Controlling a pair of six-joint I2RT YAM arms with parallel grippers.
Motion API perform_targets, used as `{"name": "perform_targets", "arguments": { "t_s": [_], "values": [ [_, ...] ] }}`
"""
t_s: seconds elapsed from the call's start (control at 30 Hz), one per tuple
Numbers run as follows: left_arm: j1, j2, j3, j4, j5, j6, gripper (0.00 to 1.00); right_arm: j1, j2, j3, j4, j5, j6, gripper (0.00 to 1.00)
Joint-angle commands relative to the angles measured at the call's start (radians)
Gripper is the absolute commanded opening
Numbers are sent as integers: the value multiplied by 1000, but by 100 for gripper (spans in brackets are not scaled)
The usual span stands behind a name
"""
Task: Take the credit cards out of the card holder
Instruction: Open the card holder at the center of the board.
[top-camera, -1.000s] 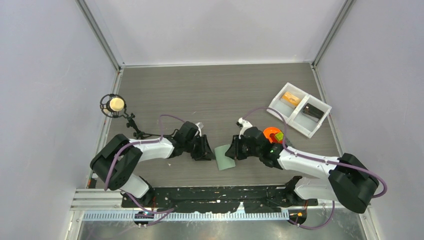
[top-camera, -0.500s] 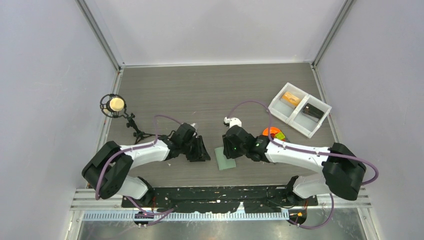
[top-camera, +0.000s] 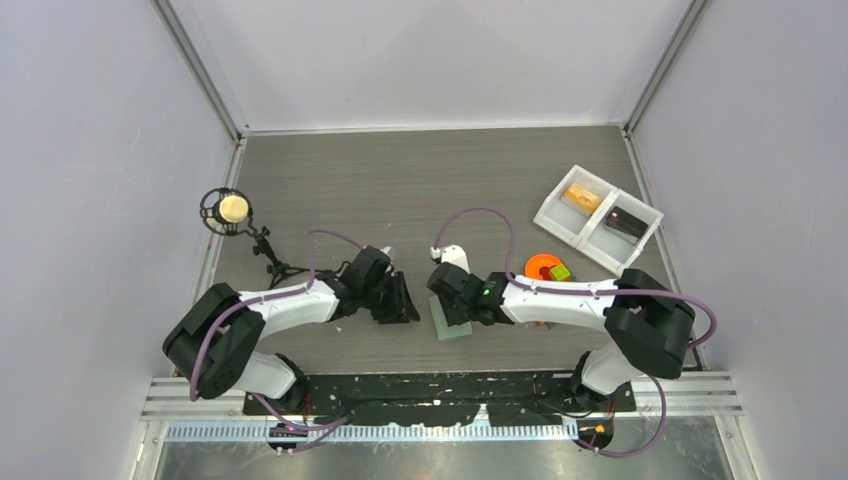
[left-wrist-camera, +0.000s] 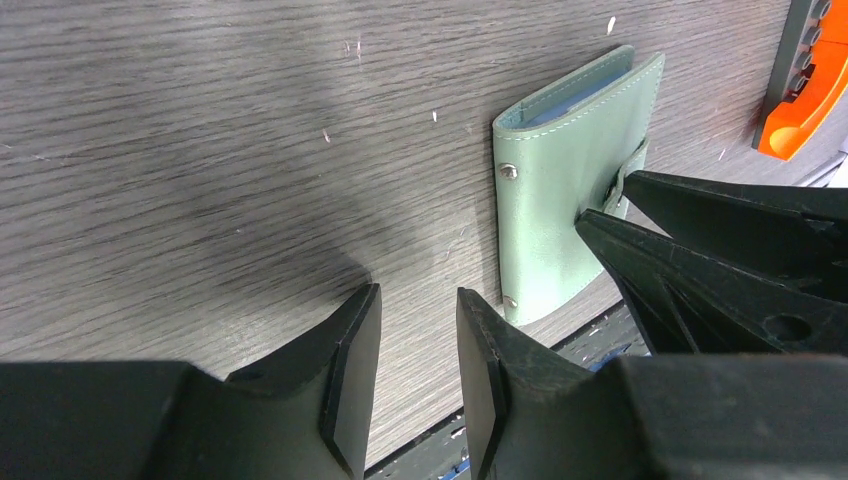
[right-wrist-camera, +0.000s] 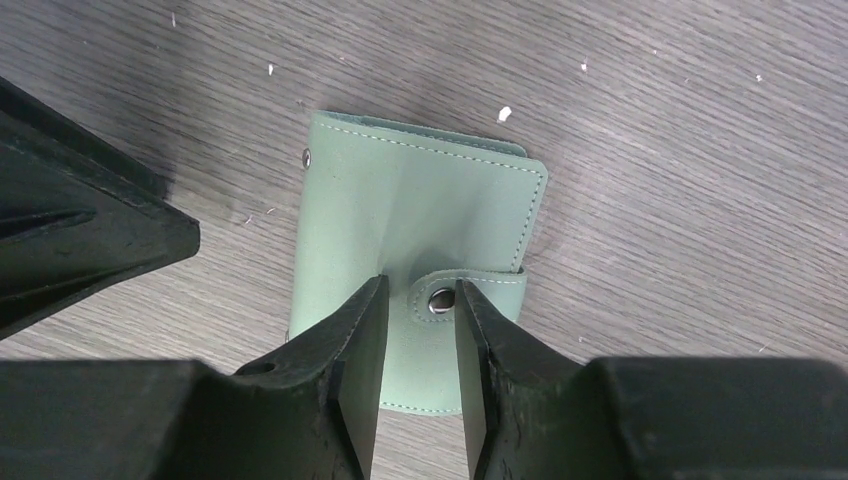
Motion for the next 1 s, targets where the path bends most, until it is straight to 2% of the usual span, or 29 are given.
{"name": "perform_targets", "arguments": {
  "t_s": [0.0, 0.07, 0.17, 0.23, 0.5, 0.8, 0.97],
  "values": [
    [-2, -14, -3, -17, -21, 17, 36, 5, 34, 1, -7, 45, 14, 36],
    [-3, -12, -1, -18, -21, 18, 36, 5, 32, -9, 1, 46, 16, 32],
    [-2, -9, 9, -20, -17, 19, 36, 4, 27, -23, 14, 50, 16, 14],
    [-2, -7, 15, -22, -14, 20, 36, 4, 6, -33, 36, 48, 13, 6],
    [-3, 17, 34, -26, -6, 30, 36, -23, -135, -101, 166, -44, 10, 5],
    [-6, -7, 35, -30, -11, 30, 37, -87, -306, -150, 187, -113, 9, 5],
    [-6, -49, 64, -111, -56, 57, 38, -97, -368, -154, 193, -152, 23, 5]
  ]
}}
